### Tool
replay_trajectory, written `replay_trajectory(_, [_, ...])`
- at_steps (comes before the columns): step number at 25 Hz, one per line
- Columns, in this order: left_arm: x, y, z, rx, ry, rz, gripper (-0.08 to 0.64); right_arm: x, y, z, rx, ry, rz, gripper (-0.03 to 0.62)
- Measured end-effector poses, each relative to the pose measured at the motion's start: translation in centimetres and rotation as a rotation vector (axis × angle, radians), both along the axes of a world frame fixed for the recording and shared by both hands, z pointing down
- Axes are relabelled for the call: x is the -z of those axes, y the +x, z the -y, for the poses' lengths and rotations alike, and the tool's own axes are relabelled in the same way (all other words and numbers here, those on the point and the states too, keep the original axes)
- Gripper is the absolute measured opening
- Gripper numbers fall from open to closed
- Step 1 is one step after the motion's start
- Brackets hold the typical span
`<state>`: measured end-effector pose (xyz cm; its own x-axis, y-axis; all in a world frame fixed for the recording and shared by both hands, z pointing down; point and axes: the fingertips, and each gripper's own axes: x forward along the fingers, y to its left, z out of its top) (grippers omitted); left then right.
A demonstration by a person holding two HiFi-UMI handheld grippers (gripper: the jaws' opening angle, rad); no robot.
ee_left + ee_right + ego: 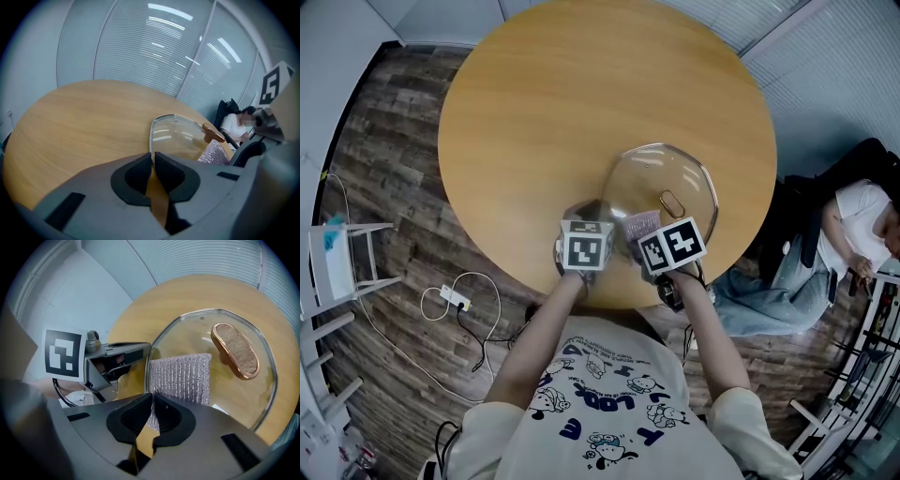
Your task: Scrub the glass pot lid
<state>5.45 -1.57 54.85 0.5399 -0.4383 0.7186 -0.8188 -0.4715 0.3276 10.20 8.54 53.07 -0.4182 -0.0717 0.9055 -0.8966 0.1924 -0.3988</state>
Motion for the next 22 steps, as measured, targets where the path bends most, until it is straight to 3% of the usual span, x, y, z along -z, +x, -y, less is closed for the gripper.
replay_trajectory(22, [0.0,0.1,-0.3,0.002,0.002,-0.002,0.033,0.4,-1.1,3.8,0.054,0.023,0.016,0.038])
